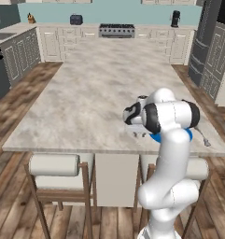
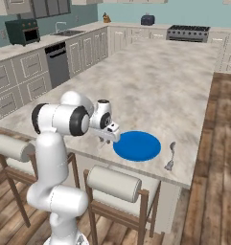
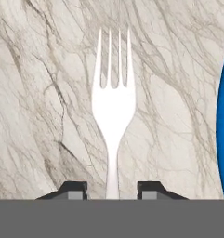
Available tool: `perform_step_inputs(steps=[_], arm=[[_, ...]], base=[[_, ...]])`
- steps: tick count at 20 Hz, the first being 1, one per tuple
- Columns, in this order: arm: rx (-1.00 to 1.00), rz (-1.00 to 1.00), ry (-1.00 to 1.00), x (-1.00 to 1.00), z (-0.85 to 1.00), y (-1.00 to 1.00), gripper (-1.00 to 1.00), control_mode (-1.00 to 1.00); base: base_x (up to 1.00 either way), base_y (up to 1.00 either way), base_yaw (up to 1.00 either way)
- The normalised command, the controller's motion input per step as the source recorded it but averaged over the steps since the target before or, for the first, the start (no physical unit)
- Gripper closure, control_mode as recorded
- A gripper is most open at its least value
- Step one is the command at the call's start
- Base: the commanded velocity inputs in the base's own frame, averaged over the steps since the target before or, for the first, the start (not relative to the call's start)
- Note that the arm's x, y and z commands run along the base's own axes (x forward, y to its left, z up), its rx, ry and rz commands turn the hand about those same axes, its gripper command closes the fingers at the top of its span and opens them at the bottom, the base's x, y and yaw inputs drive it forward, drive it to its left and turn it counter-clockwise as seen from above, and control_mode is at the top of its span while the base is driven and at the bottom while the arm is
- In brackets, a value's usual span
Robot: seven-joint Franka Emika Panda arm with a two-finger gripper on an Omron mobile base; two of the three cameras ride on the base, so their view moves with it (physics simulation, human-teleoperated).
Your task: Take the fork and place it on the left side of the plate. Then take the spoon and place it on the right side of the plate. Make sure they're directly next to the plate.
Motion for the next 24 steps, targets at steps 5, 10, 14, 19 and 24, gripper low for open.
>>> perform_step_inputs(steps=[5, 10, 14, 19, 24], arm=[[0.00, 0.00, -0.05, -0.58, 0.52, 0.01, -1.00, -1.00], [0.00, 0.00, -0.04, -0.51, 0.75, 0.07, -1.00, -1.00], [0.00, 0.00, -0.06, -0.55, 0.66, 0.10, -1.00, -1.00], [0.00, 0.00, -0.10, -0.69, 0.68, 0.05, -1.00, -1.00], [0.00, 0.00, -0.17, -0.81, 0.74, 0.00, -1.00, -1.00]], base=[[0.00, 0.00, 0.00], [0.00, 0.00, 0.00], [0.00, 0.00, 0.00], [0.00, 0.00, 0.00], [0.00, 0.00, 0.00]])
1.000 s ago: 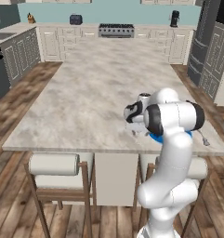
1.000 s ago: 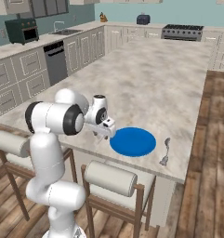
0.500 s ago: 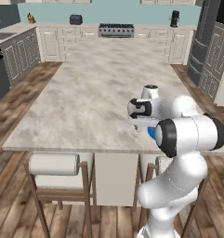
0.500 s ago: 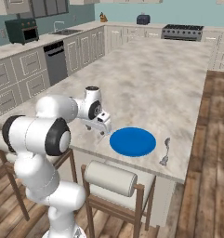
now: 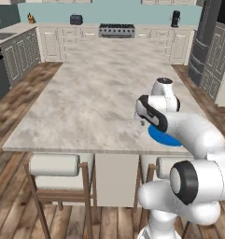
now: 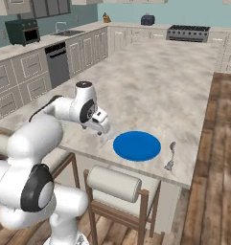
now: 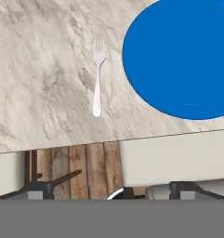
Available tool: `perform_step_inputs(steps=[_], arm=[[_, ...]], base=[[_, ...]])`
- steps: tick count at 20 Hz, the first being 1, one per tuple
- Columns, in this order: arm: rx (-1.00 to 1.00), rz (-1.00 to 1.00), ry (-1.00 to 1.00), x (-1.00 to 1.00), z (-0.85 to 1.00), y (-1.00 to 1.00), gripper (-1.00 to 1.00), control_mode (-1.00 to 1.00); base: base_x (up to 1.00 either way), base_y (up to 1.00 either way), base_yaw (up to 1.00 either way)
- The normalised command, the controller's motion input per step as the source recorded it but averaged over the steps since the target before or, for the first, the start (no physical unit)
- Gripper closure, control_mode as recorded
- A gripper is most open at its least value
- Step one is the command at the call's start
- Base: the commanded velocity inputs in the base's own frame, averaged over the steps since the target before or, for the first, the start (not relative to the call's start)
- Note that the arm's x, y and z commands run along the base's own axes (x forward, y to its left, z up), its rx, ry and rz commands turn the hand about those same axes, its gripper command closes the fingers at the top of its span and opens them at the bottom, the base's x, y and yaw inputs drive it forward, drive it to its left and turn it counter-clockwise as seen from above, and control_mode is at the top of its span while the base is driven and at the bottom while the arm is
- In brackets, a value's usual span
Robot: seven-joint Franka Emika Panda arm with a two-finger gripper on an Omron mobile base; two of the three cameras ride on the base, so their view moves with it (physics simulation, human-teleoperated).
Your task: Take the fork and place it on the left side of the plate. Then take the spoon and place it on the right side of the plate. Make sure they're directly next to the plate.
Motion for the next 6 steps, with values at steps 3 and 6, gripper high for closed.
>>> perform_step_inputs(steps=[3, 6], arm=[[0.00, 0.00, -0.27, -0.85, 0.78, 0.00, -1.00, -1.00], [0.00, 0.00, -0.34, -0.90, 0.80, 0.00, -1.00, -1.00]], base=[[0.00, 0.00, 0.00], [0.00, 0.00, 0.00]])
